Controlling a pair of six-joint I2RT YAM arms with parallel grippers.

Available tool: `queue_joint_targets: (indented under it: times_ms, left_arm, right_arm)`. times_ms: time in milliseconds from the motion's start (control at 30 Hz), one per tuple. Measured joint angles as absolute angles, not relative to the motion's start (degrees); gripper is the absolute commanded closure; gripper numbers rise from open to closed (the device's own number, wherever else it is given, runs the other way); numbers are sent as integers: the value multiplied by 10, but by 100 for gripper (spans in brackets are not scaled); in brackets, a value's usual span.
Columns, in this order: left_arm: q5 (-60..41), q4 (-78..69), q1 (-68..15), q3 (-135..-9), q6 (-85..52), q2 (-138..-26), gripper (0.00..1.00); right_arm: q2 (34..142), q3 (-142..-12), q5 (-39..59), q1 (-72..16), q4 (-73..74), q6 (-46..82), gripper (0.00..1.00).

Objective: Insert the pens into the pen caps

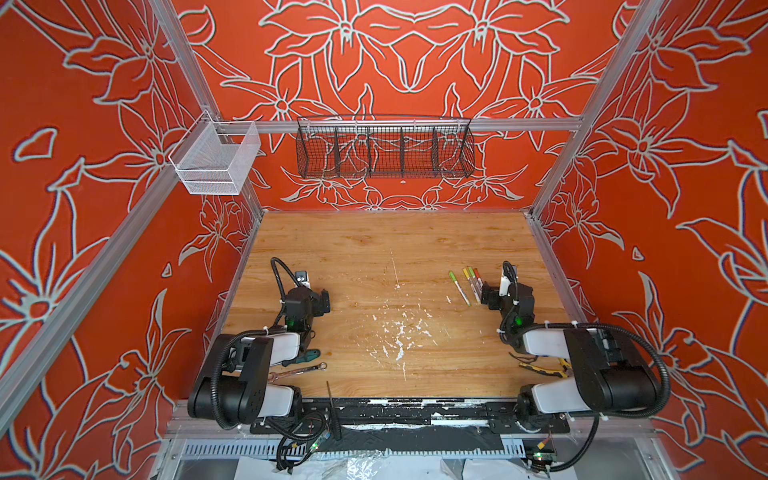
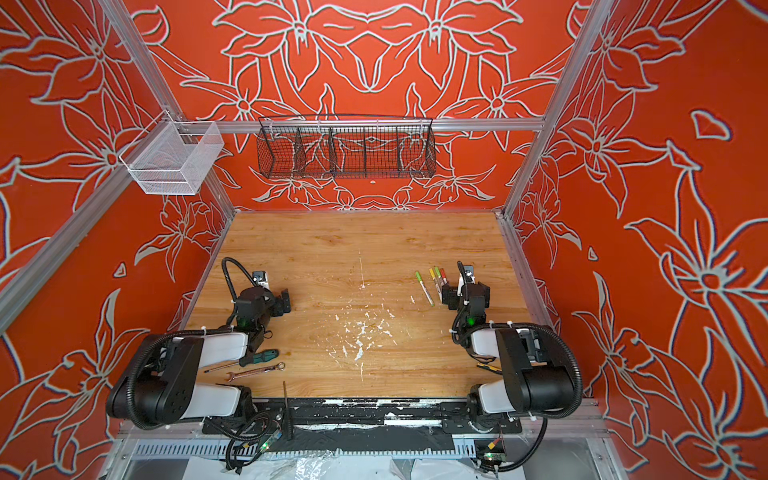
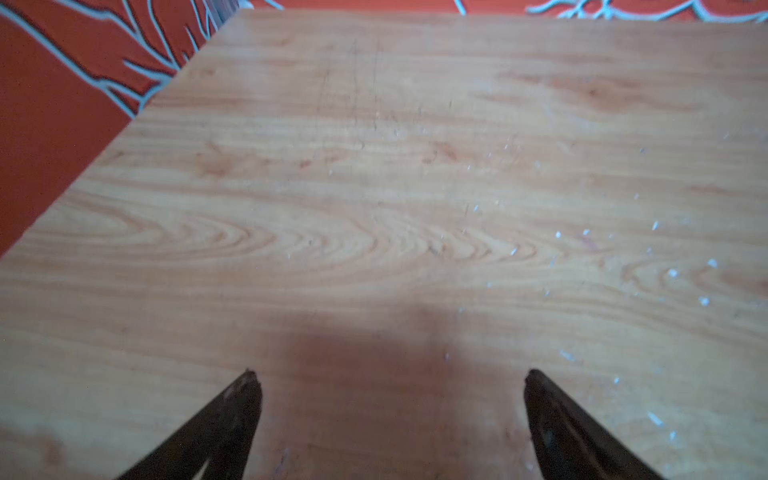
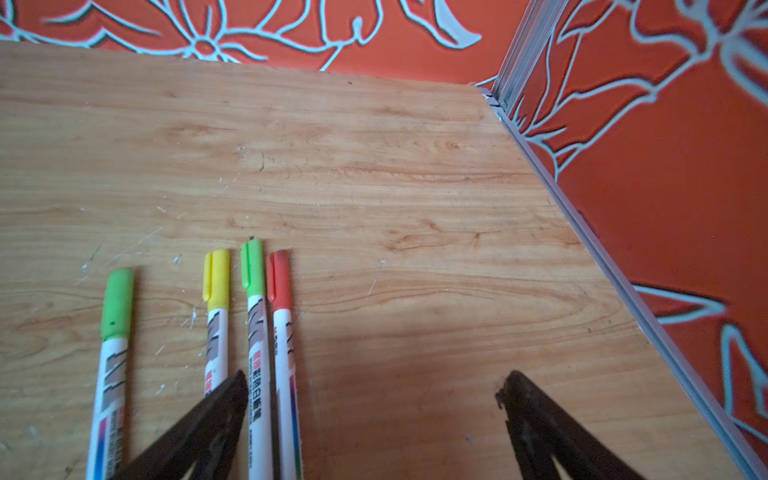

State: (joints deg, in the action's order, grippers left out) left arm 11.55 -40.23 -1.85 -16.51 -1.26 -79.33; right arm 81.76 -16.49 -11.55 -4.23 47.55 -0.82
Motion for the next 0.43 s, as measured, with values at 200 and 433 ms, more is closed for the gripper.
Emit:
queue_joint_targets:
  times_ms: [200,433]
  left_arm:
    - [95,-417,-18,-171,-9,-793,3]
    - [87,-417,-18,-171,-8,-794,3]
  right_arm:
    - [818,-166,-116,-42,482,-4,3]
    - [818,-166,-116,-42,484,-1,3]
